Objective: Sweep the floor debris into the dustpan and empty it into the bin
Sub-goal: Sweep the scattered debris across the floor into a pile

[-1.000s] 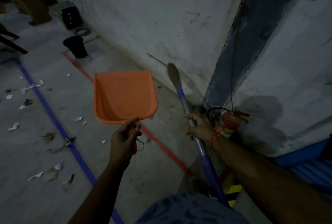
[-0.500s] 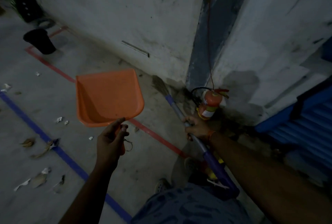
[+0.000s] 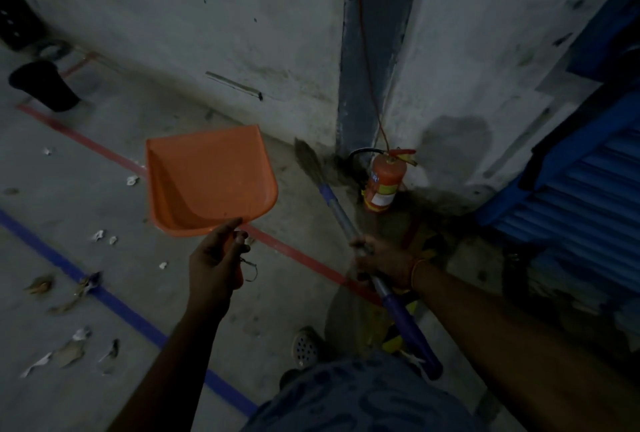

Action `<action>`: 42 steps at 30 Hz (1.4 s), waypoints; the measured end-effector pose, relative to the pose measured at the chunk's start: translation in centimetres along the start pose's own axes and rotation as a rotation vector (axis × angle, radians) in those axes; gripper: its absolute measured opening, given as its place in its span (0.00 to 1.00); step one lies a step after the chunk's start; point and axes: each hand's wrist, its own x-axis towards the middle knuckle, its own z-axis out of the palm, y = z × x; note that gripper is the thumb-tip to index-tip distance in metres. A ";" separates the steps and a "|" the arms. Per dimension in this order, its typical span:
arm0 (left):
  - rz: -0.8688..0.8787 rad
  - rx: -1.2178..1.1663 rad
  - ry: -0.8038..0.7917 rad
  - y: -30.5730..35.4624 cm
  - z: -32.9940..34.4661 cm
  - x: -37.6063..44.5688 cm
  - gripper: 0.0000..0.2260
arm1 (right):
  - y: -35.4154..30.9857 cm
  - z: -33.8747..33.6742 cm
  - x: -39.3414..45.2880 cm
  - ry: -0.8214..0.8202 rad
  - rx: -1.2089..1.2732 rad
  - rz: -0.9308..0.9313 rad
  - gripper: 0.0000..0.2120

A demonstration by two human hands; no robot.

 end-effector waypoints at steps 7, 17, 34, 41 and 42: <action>0.002 0.001 0.010 -0.1 2.7 -4.1 0.15 | 5.2 -0.8 -3.1 0.062 -0.188 0.046 0.15; -0.068 -0.044 0.074 -1.3 4.4 -12.4 0.13 | 10.3 -2.8 -7.9 -0.010 -0.355 0.003 0.15; -0.077 -0.018 0.308 -2.9 -4.4 -15.6 0.15 | 7.1 3.2 -2.1 -0.063 -0.503 -0.079 0.17; -0.131 0.019 0.367 -4.7 -10.3 -12.0 0.14 | 6.0 8.9 3.2 -0.223 -0.698 0.062 0.17; -0.136 0.026 0.374 -4.8 -11.0 -11.5 0.14 | 5.8 10.0 3.7 -0.243 -0.720 0.081 0.19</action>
